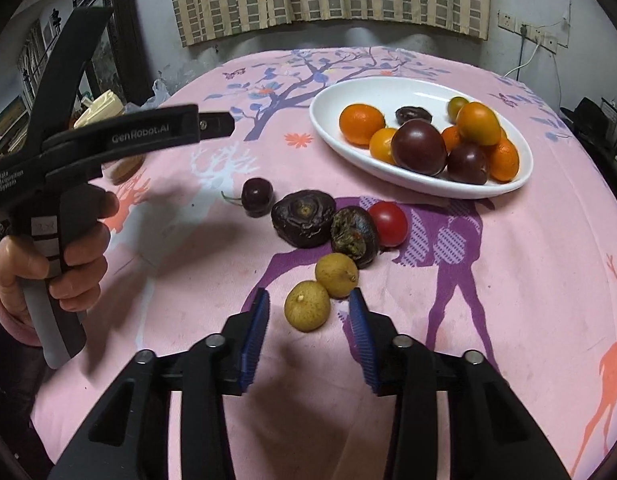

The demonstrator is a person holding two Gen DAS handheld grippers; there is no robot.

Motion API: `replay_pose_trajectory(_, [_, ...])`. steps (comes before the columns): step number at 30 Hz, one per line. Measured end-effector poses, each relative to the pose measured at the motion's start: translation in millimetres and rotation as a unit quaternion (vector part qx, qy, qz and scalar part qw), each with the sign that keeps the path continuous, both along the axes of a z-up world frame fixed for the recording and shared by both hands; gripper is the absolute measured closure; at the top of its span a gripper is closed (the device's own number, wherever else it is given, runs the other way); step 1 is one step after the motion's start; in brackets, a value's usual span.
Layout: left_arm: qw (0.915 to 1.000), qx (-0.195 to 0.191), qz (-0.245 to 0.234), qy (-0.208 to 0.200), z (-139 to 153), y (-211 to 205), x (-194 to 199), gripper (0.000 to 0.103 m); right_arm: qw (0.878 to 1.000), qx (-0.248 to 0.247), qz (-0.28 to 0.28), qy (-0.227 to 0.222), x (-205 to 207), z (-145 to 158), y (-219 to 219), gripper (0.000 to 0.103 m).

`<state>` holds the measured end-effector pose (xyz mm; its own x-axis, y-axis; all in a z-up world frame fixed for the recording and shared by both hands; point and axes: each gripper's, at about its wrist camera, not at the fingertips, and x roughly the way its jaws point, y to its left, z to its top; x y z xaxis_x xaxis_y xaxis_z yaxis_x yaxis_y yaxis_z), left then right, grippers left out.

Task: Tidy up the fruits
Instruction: 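Carry the yellow fruit and plum over the white plate and release both, then grasp a dark cherry with the left tool while the right tool grasps a small yellow fruit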

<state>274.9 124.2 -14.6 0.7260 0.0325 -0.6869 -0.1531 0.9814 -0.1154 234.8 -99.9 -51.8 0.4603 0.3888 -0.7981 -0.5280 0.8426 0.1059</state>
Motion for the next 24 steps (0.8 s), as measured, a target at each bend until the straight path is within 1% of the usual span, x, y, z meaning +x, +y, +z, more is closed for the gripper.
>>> replay_pose_trajectory(1, [1.0000, 0.000, 0.000, 0.000, 0, 0, 0, 0.005, 1.000, 0.000, 0.000, 0.006, 2, -1, 0, 0.067])
replay_pose_trajectory(3, [1.0000, -0.002, 0.000, 0.001, 0, 1, 0, 0.005, 1.000, 0.000, 0.001, 0.018, 7, -6, 0, 0.073])
replay_pose_trajectory(5, [1.0000, -0.001, 0.000, 0.001, 0, 1, -1, 0.005, 1.000, 0.001, 0.002, 0.026, 9, -9, 0, 0.078])
replay_pose_trajectory(8, [1.0000, 0.000, -0.002, -0.001, 0, 2, -1, 0.005, 1.000, 0.007, 0.003, 0.028, 9, -7, -1, 0.078])
replay_pose_trajectory(9, [1.0000, -0.001, -0.008, 0.000, 0, 1, -1, 0.005, 0.999, 0.016, 0.004, 0.031, 10, -5, -2, 0.078])
replay_pose_trajectory(12, [0.9976, 0.004, -0.069, 0.010, -1, -4, -2, 0.005, 0.999, 0.036, -0.003, 0.020, 10, 3, -10, 0.078])
replay_pose_trajectory(14, [0.9935, 0.034, -0.108, 0.001, -3, -14, -7, 0.006, 0.999, 0.042, -0.010, 0.005, 9, 8, -14, 0.078])
replay_pose_trajectory(15, [0.9908, 0.052, -0.125, -0.006, -4, -19, -10, 0.016, 0.999, 0.044, -0.015, -0.003, 9, 11, -16, 0.078])
replay_pose_trajectory(16, [0.9871, 0.065, -0.146, -0.006, -6, -25, -12, 0.031, 0.999, 0.044, -0.019, -0.009, 10, 13, -18, 0.078])
replay_pose_trajectory(18, [0.9827, 0.061, -0.175, 0.004, -12, -30, -11, 0.039, 0.998, 0.048, -0.026, -0.010, 13, 14, -21, 0.078])
replay_pose_trajectory(19, [0.9813, 0.056, -0.184, 0.010, -15, -31, -10, 0.041, 0.998, 0.050, -0.029, -0.007, 15, 14, -22, 0.078])
replay_pose_trajectory(24, [0.9780, 0.048, -0.202, 0.021, -24, -35, -7, 0.042, 0.998, 0.054, -0.039, -0.002, 21, 14, -29, 0.078])
